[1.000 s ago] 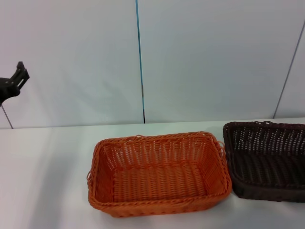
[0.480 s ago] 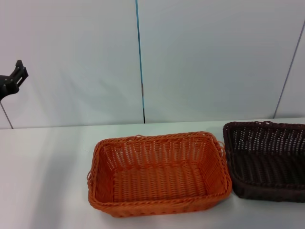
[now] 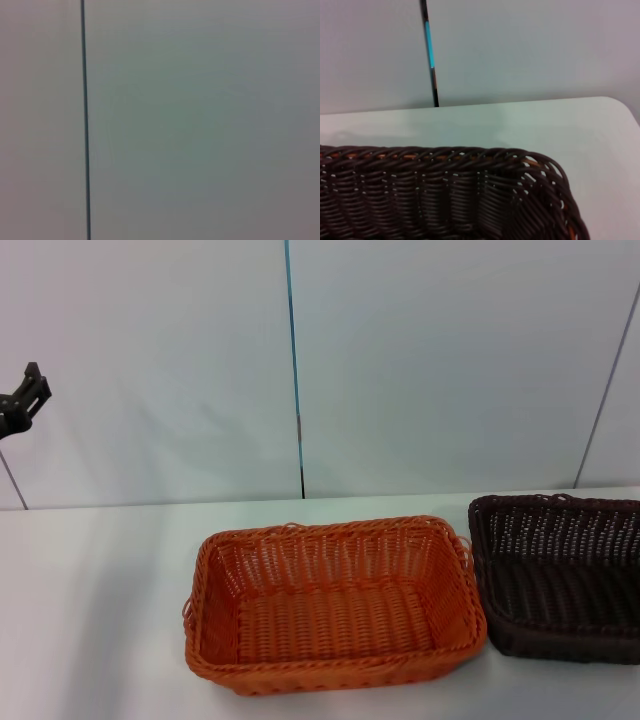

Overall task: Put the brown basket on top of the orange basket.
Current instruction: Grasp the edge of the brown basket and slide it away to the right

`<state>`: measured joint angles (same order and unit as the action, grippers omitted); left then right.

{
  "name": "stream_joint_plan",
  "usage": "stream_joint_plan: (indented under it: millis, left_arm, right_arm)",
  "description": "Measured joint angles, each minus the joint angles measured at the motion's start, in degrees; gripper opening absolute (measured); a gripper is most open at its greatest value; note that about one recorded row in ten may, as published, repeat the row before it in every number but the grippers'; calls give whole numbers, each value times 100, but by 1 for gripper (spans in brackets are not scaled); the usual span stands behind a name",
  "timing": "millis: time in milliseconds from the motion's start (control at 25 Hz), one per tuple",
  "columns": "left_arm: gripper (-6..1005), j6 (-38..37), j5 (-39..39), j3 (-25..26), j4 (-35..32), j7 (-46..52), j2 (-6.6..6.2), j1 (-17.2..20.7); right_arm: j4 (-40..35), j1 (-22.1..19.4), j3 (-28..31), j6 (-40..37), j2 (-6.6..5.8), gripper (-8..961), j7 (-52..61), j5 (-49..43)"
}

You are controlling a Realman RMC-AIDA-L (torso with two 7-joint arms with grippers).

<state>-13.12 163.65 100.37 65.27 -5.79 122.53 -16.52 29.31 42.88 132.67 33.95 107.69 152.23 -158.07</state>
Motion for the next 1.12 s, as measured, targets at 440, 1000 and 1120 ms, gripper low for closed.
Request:
stream_joint_plan:
  millis: [440,1000,1120]
  left_arm:
    - [905,304,-7,261,7,-9,-4,-109]
    - [905,526,-9,457,19,-140,-1,-320]
    - [905,535,-9,504,21,-144,26,-328]
  right_arm:
    - [-236,65,-4,-116,63,877,10,37]
    - [-250,-63,48,-96,108,883,84,38]
    - [-232,-79,48,-79,124,862,94,38]
